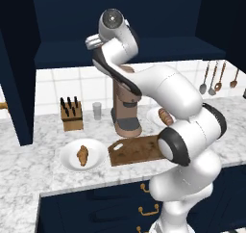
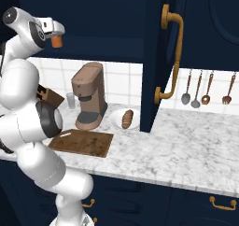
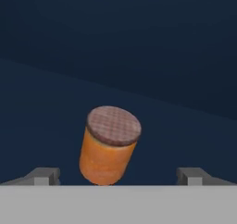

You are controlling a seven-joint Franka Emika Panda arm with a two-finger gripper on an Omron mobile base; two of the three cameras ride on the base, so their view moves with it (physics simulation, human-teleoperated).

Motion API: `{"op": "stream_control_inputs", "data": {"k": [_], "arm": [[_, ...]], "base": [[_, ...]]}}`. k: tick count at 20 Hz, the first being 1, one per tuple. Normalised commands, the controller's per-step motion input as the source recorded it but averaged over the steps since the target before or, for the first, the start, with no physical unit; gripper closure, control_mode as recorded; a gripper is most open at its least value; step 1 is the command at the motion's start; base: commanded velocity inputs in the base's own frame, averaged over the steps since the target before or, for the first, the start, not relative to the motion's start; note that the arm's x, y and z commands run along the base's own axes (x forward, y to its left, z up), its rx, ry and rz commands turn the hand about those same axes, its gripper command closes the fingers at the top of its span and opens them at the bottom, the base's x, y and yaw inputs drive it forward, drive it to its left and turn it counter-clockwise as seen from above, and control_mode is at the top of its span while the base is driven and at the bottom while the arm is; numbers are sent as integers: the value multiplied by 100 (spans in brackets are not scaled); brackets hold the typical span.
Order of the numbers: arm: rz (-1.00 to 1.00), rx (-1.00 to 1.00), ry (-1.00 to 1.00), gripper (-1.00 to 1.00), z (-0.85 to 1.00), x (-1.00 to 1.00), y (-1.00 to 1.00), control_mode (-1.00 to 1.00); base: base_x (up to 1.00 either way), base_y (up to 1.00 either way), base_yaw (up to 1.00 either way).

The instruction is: From the different types of pastries on the counter, select a croissant and place it on the cutting board. Then retrieve a jar of jam from the cabinet and place it alongside the croissant on the cutting board.

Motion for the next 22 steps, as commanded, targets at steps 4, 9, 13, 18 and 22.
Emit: {"op": "stream_control_inputs", "data": {"k": [4,9,13,18,22], "arm": [[0,1,0,-100,1,4,12,-100],[-1,0,0,-100,0,0,0,-100],[-3,0,4,-100,-12,0,-1,-100],[0,0,0,-100,-2,17,-2,-100],[0,0,0,-100,-9,32,-3,-100]], "base": [[0,0,0],[0,0,0],[0,0,0],[0,0,0],[0,0,0]]}}
